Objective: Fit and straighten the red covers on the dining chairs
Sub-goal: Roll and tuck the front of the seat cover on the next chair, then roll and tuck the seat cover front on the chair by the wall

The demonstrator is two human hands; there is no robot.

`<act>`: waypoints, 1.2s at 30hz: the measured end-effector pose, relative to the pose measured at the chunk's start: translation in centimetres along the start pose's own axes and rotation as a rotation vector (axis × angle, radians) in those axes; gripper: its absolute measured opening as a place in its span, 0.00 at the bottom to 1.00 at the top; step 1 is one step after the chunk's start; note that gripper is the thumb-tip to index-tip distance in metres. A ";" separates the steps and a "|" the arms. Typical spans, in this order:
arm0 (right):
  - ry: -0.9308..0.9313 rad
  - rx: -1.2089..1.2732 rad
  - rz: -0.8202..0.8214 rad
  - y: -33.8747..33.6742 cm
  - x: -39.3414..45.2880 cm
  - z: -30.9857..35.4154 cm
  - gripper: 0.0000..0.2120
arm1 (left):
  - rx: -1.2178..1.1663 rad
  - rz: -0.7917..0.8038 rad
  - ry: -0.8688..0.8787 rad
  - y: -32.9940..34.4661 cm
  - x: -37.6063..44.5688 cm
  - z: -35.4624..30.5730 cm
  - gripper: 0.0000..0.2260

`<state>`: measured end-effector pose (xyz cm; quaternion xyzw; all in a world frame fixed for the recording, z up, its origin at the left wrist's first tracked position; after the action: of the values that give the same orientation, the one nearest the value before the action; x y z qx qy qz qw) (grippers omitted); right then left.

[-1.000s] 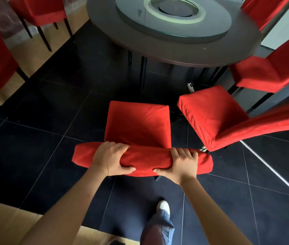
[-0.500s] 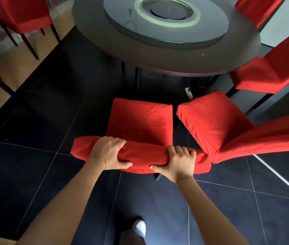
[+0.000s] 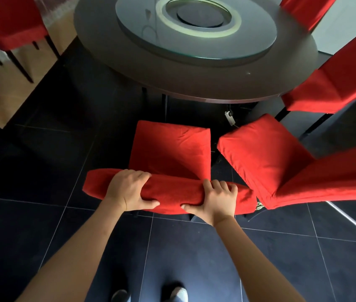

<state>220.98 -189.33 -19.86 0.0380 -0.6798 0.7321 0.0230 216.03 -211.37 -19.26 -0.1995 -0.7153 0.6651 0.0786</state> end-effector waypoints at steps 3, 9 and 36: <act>-0.013 -0.012 -0.013 0.0 0.1 0.3 0.40 | -0.006 -0.013 0.003 0.0 0.0 0.3 0.34; -0.005 -0.047 0.021 0.0 0.0 0.3 0.42 | -0.006 -0.040 0.019 0.2 0.2 0.4 0.37; -0.475 0.158 0.175 -3.9 8.0 16.5 0.42 | -0.085 -0.216 -0.571 -5.4 -11.8 16.0 0.36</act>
<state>213.70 -205.65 -14.11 0.1515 -0.6075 0.7527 -0.2034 219.74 -230.87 -13.75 0.0694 -0.7526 0.6517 -0.0637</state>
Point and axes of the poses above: each hand's wrist, its own x-axis towards the middle knuckle, its own y-axis out of the palm, z = x × y, the point moved 6 cm from there along x, towards the middle knuckle, and after that the axes turned 5 degrees about -y, right-handed, at the moved point
